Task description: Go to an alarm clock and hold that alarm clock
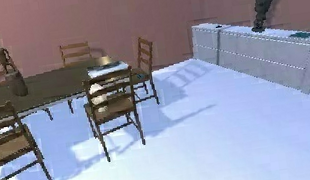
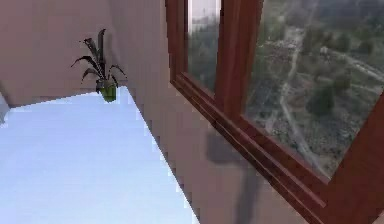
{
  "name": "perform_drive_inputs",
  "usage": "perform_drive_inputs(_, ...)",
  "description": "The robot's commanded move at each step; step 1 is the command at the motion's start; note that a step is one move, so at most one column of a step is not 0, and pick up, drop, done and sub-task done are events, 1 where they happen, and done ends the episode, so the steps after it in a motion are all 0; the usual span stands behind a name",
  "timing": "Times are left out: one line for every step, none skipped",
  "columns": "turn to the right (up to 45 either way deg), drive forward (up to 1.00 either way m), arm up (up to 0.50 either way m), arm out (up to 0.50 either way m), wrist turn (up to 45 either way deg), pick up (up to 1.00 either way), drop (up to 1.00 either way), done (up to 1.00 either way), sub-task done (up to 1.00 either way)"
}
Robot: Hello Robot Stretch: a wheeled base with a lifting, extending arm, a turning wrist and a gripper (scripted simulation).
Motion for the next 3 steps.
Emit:
perform_drive_inputs(27.0, 0.0, 0.0, 0.0, 0.0, 0.0, 0.0, 0.0, 0.0)
perform_drive_inputs(0.0, 0.3, 0.0, 0.0, 0.0, 0.0, 0.0, 0.0, 0.0)
perform_drive_inputs(45.0, 0.0, 0.0, 0.0, 0.0, 0.0, 0.0, 0.0, 0.0)
